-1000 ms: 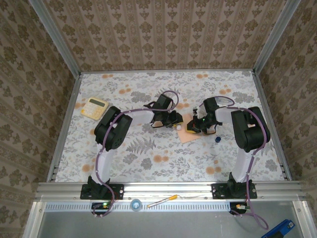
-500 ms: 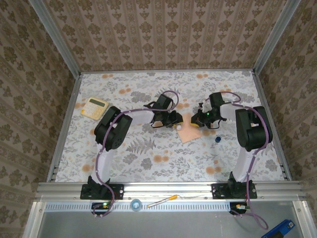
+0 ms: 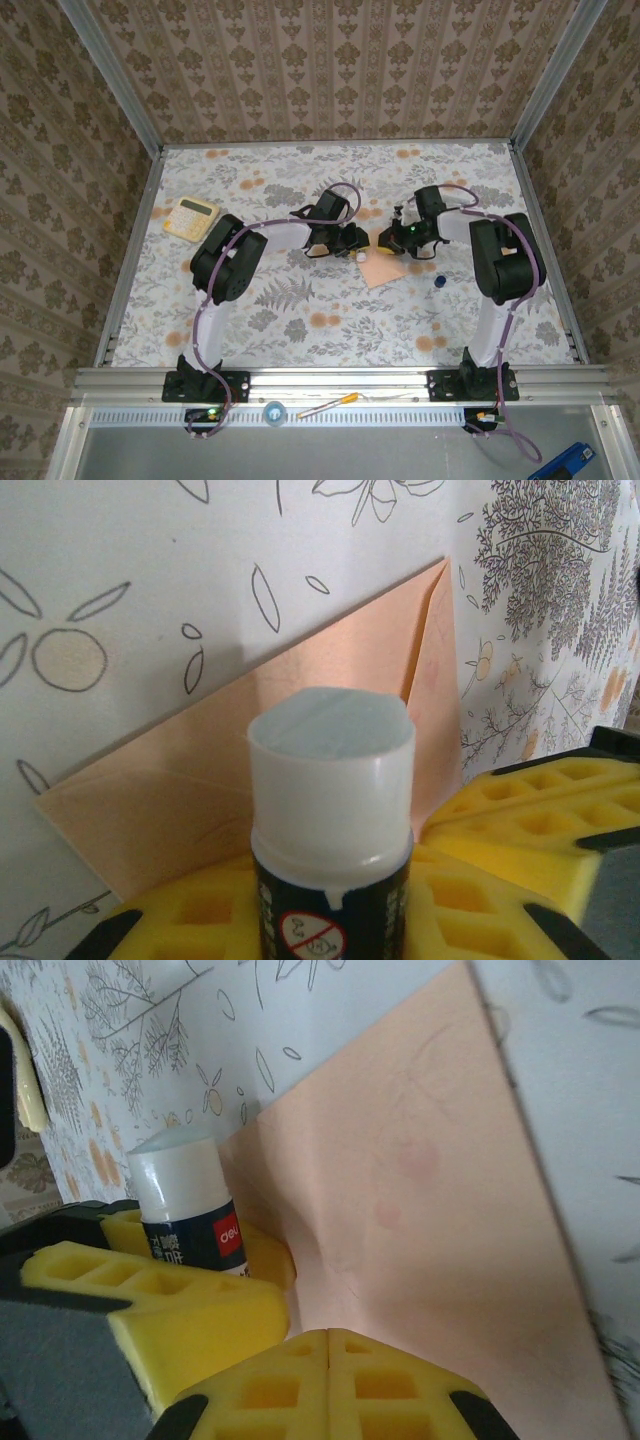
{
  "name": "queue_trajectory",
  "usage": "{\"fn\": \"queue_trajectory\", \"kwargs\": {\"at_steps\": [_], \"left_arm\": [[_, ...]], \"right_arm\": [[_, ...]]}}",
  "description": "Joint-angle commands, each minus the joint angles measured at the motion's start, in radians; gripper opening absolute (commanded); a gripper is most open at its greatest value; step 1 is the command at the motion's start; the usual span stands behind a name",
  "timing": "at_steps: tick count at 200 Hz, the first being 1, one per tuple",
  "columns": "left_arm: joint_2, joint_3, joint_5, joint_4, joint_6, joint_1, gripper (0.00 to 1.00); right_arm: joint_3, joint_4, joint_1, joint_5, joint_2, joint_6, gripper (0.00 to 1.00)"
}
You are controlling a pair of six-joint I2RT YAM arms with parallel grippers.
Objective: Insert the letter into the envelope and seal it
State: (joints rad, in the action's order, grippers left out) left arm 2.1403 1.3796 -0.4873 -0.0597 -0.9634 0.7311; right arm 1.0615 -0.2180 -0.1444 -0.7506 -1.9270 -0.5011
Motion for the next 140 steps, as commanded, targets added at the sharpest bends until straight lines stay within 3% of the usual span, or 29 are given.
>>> {"fn": "queue_trajectory", "kwargs": {"at_steps": [1,85,140], "left_arm": [[-0.002,-0.011,0.023,-0.063,0.023,-0.012,0.02],[-0.006,-0.022,0.024,-0.058,0.025,-0.013,0.02],[-0.008,-0.026,0.026,-0.059,0.025,-0.015,0.02]], "right_arm": [[-0.013,0.045,-0.013,-0.032,-0.044,-0.033,0.00],[-0.076,0.073,-0.015,-0.001,-0.101,-0.039,0.00],[-0.091,0.045,-0.015,0.004,0.009,-0.045,0.00]]}}
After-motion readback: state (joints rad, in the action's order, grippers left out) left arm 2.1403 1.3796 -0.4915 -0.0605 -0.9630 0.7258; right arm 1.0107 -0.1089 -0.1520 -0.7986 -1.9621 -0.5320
